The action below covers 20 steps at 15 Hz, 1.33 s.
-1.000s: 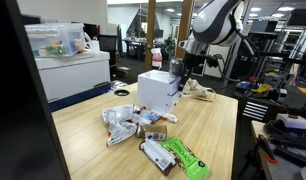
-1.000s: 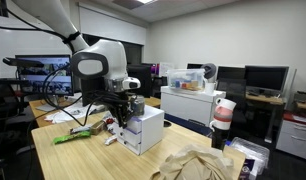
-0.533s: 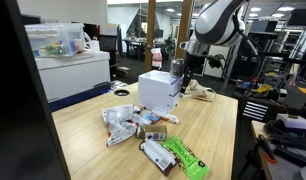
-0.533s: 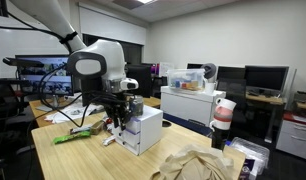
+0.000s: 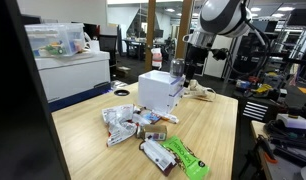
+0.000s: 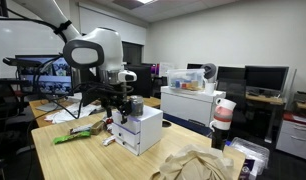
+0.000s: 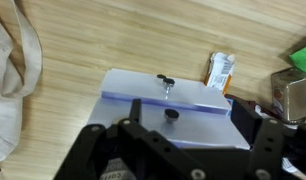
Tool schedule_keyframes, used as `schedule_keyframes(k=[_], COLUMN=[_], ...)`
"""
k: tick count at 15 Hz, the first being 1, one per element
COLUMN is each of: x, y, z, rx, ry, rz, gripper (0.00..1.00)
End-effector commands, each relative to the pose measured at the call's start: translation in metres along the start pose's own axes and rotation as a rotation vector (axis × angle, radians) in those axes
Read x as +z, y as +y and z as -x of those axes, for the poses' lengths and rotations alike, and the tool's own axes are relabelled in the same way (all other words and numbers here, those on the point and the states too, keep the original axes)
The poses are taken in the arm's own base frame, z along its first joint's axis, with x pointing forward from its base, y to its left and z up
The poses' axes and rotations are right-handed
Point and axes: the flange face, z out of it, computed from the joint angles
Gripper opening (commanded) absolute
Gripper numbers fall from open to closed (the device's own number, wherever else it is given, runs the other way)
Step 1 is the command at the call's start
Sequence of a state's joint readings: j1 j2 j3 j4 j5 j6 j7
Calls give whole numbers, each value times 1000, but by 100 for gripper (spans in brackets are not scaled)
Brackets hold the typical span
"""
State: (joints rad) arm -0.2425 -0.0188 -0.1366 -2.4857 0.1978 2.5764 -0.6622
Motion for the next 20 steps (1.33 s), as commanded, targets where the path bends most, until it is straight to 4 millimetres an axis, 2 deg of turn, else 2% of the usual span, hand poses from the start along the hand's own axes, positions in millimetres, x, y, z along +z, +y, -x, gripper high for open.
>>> schedule_keyframes(k=[1,2,3,4,6,7,10,15,17,20], x=[-36,-45,-52,-57,-65,-68,-70,-59,-52,-37], y=[-10,-11,-12,-12,-13,-13,-10,-8,-8,-7], z=[14,15,15,14,14,13,12,10,9,5], rx=[3,5,7,11,12,15,25,52,87,184], ry=[24,37,45,52,64,69,82,79,63,31], rz=[-18,-21,-25,-26,-32,-32,-33,-33,-41,-60], gripper=[100,100,95,73,68,61,37,4,0,0])
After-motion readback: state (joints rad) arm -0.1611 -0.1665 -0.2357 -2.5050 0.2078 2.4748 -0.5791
